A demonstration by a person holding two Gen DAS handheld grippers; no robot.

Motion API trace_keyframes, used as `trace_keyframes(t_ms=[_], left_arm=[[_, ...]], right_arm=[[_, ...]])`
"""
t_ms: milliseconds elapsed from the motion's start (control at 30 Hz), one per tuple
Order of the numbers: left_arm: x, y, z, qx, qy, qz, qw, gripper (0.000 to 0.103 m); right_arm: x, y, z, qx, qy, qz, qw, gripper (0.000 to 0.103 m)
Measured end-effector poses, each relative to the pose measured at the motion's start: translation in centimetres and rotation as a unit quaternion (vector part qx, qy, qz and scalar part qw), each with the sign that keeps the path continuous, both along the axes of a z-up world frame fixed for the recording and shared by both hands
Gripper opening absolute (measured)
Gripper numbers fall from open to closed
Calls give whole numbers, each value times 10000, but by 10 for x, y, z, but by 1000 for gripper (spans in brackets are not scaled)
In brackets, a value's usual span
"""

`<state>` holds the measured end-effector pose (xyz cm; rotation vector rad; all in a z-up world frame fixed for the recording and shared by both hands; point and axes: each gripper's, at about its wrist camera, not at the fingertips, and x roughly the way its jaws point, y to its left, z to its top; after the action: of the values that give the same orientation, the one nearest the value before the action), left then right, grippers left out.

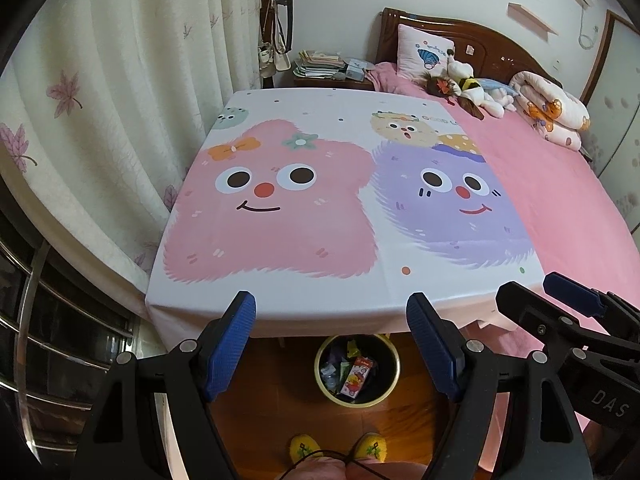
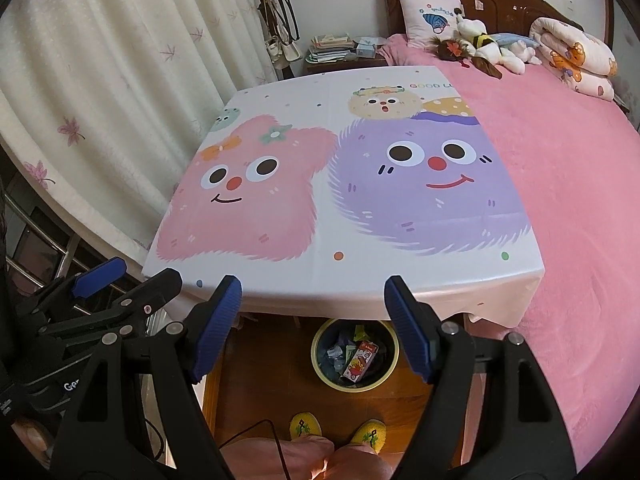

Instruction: Collect trash

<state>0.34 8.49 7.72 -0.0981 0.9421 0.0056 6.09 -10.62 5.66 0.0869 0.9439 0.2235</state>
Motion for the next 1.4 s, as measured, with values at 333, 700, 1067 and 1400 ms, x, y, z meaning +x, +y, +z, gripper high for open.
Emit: trace_keyframes(t_ms=[333, 700, 1067, 1400], left_arm=[[1, -5, -2, 37, 21, -40, 10000, 79], [3, -6, -3, 58, 29, -61, 10000, 79], [4, -9, -4, 69, 30, -61, 10000, 79], [5, -9, -4, 73, 36, -77, 9999, 79]], right_arm=[[0, -5, -3, 15, 16, -11, 10000, 72], [1, -9, -8, 45, 61, -31, 10000, 72], [2, -10, -9, 59, 80, -33, 9999, 72], [2, -9, -10, 62, 79, -40, 9999, 72]])
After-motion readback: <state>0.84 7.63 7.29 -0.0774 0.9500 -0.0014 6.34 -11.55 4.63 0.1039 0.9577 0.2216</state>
